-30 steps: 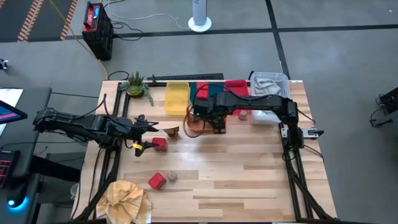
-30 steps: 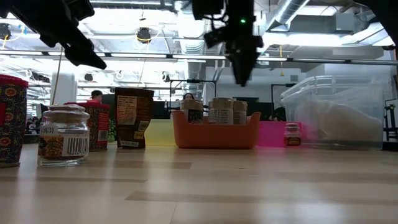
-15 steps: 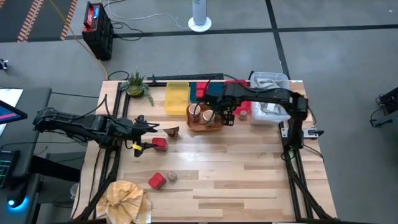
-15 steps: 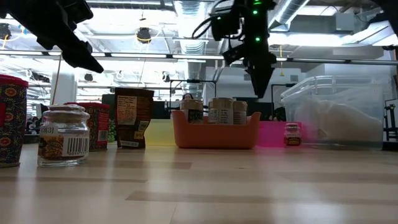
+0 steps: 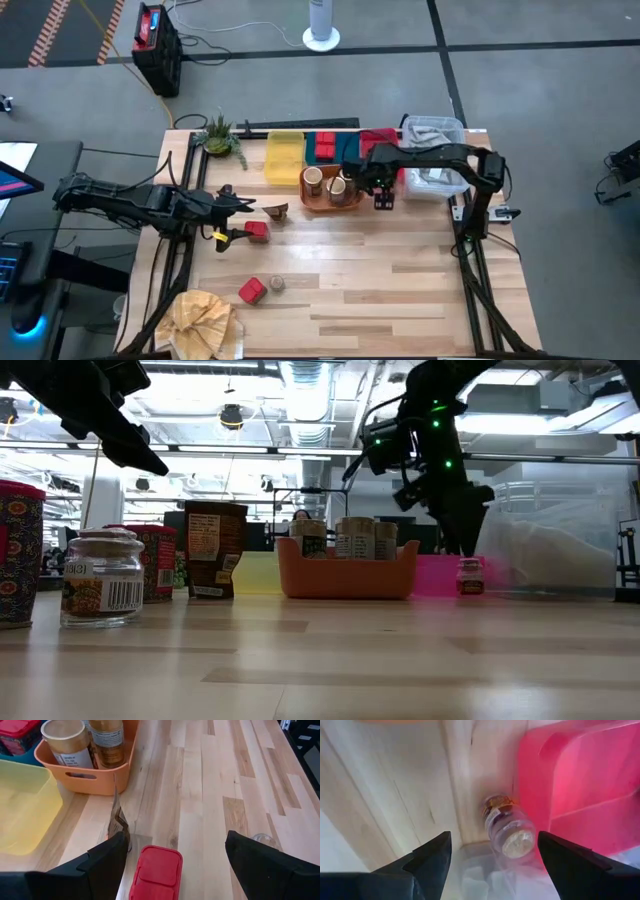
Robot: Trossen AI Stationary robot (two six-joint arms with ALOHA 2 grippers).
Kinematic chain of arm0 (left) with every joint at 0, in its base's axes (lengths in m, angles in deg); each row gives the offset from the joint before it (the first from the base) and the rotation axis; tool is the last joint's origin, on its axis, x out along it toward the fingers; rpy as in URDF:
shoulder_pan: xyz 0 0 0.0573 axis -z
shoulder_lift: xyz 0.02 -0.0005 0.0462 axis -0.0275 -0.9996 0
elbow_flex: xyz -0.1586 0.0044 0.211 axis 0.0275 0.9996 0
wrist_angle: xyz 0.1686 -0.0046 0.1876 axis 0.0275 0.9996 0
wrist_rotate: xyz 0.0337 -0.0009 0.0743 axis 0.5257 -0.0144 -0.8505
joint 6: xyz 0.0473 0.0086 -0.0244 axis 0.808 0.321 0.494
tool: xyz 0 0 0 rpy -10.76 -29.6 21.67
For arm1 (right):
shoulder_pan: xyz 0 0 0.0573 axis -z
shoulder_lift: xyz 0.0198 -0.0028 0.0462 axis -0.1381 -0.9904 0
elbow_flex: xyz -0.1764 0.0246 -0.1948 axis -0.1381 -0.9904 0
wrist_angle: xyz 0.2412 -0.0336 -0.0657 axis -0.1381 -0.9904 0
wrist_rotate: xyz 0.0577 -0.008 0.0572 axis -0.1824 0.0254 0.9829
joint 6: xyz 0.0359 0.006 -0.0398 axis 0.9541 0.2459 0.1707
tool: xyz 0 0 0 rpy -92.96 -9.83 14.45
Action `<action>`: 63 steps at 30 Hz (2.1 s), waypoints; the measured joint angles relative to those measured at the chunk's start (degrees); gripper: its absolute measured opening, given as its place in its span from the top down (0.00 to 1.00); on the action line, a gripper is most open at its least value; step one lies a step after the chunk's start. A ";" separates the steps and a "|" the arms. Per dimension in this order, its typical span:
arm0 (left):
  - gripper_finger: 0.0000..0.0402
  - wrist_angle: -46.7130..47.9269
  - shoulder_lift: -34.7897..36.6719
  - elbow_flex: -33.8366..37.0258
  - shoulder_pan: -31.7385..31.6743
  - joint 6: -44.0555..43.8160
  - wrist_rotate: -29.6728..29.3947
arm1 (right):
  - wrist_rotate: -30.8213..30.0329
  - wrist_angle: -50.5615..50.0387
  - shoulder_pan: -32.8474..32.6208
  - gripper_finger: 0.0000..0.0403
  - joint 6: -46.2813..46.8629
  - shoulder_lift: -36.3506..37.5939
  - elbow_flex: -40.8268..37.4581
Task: Sort spices by type
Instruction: Put the brown seasoning bottle into the red bin
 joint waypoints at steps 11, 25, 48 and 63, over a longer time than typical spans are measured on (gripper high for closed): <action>0.20 0.10 0.00 0.00 0.00 -0.40 0.00 | -1.38 -0.38 -0.07 0.21 -1.09 0.24 -3.47; 0.20 1.07 0.00 0.02 0.00 -0.20 0.00 | 0.26 0.97 -2.93 0.21 1.56 0.24 -3.75; 0.20 0.54 0.00 0.02 0.00 -0.82 0.03 | 0.29 -3.51 -11.20 0.21 10.47 0.22 5.40; 0.20 1.32 0.00 0.04 0.00 -0.38 0.04 | 4.77 5.45 -3.63 0.21 5.98 1.02 -3.20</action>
